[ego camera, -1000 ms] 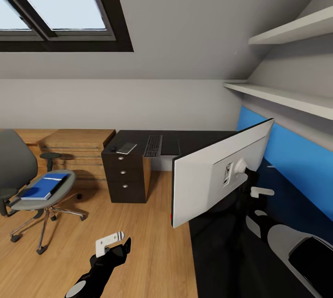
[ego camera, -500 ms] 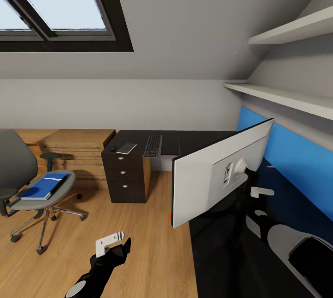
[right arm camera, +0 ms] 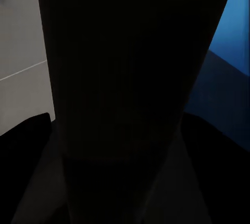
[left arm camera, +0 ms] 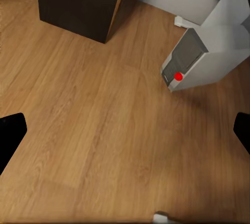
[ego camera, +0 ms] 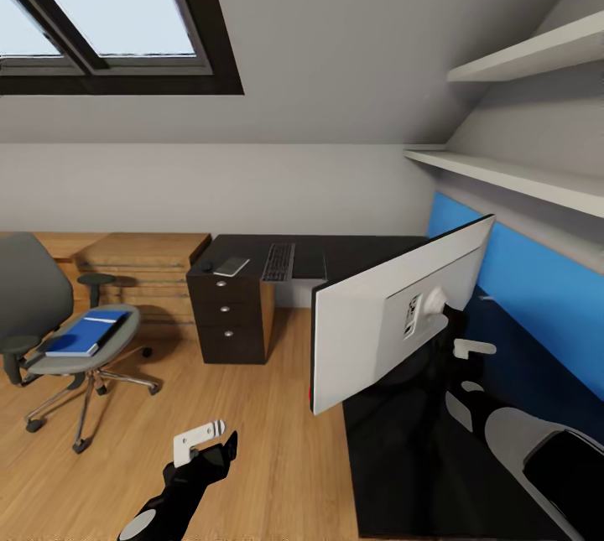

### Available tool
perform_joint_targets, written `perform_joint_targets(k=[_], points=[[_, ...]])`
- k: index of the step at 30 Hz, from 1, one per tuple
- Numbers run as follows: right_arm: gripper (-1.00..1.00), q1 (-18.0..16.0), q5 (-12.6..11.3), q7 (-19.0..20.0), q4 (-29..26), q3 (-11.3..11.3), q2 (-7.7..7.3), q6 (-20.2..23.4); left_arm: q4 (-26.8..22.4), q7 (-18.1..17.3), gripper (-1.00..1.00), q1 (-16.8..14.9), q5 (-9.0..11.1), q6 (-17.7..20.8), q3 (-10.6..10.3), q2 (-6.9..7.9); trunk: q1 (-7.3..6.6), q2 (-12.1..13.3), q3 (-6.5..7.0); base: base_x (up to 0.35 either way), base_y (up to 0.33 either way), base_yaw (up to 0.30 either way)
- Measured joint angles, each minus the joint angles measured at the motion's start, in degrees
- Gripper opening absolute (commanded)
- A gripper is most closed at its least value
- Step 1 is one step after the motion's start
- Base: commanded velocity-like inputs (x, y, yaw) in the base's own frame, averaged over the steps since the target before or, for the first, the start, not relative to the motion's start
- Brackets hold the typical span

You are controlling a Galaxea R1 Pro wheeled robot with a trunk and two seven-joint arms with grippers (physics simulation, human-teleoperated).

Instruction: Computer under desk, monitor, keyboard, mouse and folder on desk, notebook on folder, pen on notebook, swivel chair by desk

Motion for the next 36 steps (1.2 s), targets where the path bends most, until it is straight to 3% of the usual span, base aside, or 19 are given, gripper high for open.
perform_joint_targets(k=[16, 24, 30, 36], points=[[-1.0, 0.0, 1.0, 0.1, -0.4, -0.3, 0.06, 0.4, 0.0, 0.0, 1.0, 0.0, 0.1, 0.0, 0.1, 0.07, -0.02, 0.0, 0.0, -0.141, -0.118, 0.0], [-1.0, 0.0, 1.0, 0.1, -0.3, -0.2, 0.13, 0.4, 0.0, 0.0, 1.0, 0.0, 2.6, 0.0, 0.2, 0.16, -0.02, 0.0, 0.0, -0.005, -0.032, 0.0], [-1.0, -0.1, 0.0, 0.0, -0.2, 0.7, 0.25, 0.3, 0.0, 0.0, 1.0, 0.0, 2.7, 0.0, 0.3, 0.17, -0.03, 0.0, 0.02, 0.0, 0.0, 0.0], [-1.0, 0.0, 0.9, 0.0, -0.9, 0.7, 0.33, 0.8, 0.0, 0.0, 1.0, 0.0, 2.7, 0.0, 0.3, 0.18, -0.02, 0.0, 0.0, 0.0, -0.109, 0.0]])
